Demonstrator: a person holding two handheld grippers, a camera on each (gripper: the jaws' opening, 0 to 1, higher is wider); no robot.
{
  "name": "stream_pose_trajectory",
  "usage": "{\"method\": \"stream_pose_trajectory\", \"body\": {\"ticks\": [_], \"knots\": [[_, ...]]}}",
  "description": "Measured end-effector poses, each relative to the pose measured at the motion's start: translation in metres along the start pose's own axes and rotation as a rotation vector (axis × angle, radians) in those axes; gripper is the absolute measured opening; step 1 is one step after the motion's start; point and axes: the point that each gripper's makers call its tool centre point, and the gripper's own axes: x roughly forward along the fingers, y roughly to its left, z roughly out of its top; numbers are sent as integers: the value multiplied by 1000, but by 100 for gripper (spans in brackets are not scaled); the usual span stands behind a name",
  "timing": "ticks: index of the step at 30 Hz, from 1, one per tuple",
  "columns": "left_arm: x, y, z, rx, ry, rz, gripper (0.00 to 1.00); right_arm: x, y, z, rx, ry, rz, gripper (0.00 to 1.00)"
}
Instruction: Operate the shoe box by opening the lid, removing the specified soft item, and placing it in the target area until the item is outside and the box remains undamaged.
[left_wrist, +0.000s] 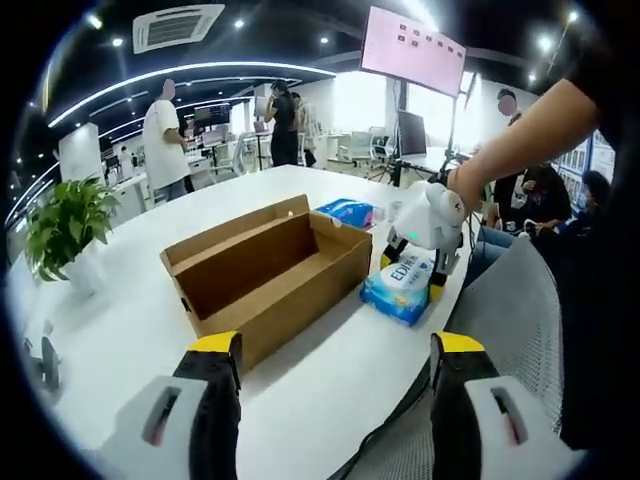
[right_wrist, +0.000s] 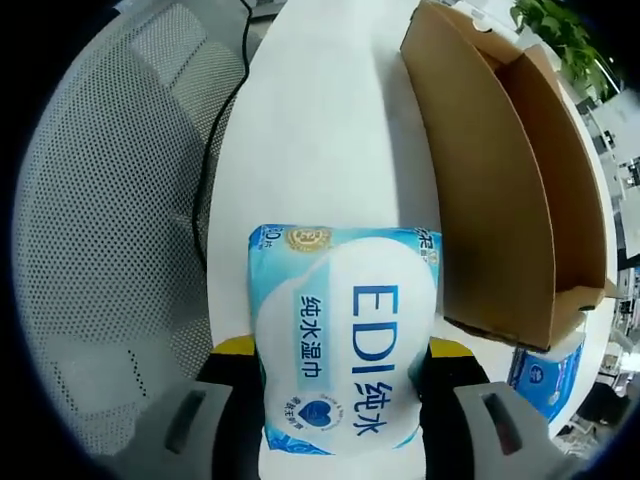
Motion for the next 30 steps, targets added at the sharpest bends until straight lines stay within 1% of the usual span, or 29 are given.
{"method": "stream_pose_trajectory", "body": {"ticks": [5,8,10,14,19,23,30], "knots": [[3,-3,1,-29,-5,-10,81,-1,1,-11,8,9,-5,60],[6,-4,-1,-56,13,-20,87,-2,2,-16,9,13,-8,60],[6,-3,-1,-73,9,-18,88,-3,3,-19,8,14,-7,60],[6,-3,0,-96,7,-10,88,-4,3,-28,12,16,-4,59],[6,-2,0,-100,8,0,88,-4,3,-38,11,29,-3,59],[5,-1,-5,-100,25,7,87,-5,2,-48,23,32,-6,59],[4,5,-9,-112,36,24,86,-6,1,-63,19,42,-6,59]]}}
